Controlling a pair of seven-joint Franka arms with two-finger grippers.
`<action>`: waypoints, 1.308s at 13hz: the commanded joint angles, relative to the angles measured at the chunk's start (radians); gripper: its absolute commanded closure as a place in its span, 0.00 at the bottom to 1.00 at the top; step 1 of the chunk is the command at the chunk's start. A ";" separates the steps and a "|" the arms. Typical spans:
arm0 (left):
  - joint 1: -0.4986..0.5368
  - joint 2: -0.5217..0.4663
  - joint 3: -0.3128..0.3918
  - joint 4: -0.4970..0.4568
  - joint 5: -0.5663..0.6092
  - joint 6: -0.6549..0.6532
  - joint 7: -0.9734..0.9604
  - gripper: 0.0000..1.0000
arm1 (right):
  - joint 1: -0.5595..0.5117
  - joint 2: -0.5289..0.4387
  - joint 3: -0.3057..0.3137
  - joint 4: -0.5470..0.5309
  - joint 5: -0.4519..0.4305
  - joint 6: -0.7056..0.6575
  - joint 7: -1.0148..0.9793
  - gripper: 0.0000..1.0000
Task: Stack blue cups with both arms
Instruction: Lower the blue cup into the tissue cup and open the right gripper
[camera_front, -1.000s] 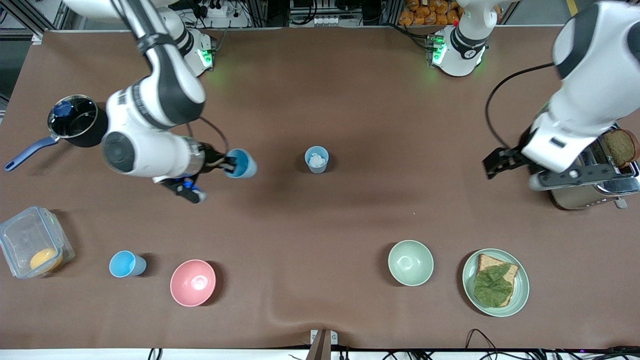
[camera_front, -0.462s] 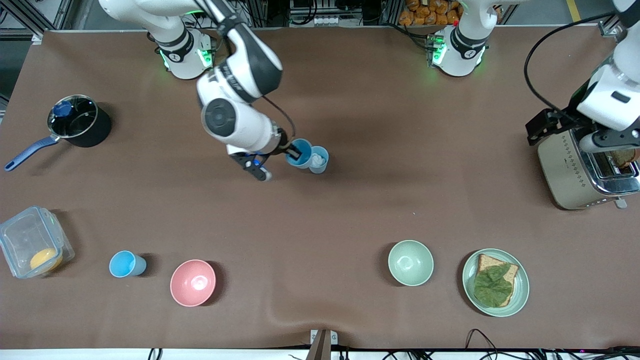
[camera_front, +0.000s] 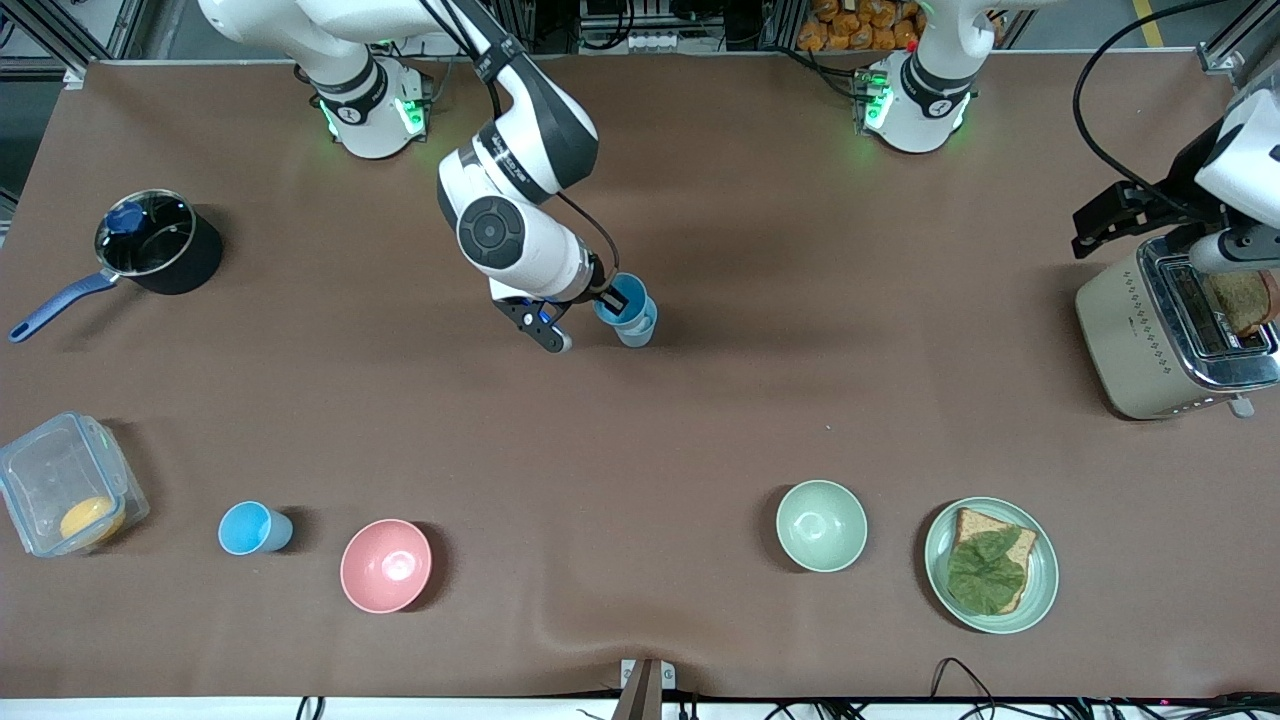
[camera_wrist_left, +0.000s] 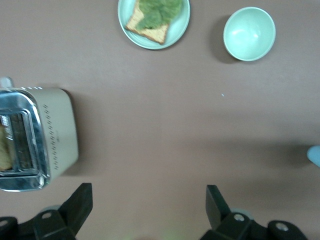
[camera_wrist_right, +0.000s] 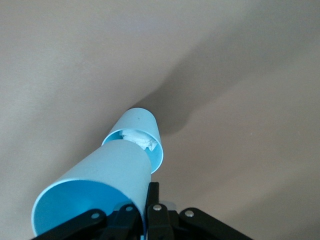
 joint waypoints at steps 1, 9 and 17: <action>-0.027 -0.029 0.026 -0.007 -0.036 -0.039 0.020 0.00 | 0.033 0.016 -0.015 -0.008 0.005 0.022 0.030 1.00; -0.039 -0.046 0.026 -0.018 -0.064 -0.045 0.019 0.00 | 0.056 0.057 -0.017 -0.008 0.002 0.061 0.052 1.00; -0.038 -0.071 0.020 -0.032 -0.051 -0.045 0.017 0.00 | 0.037 0.024 -0.035 0.020 -0.001 -0.011 0.064 0.00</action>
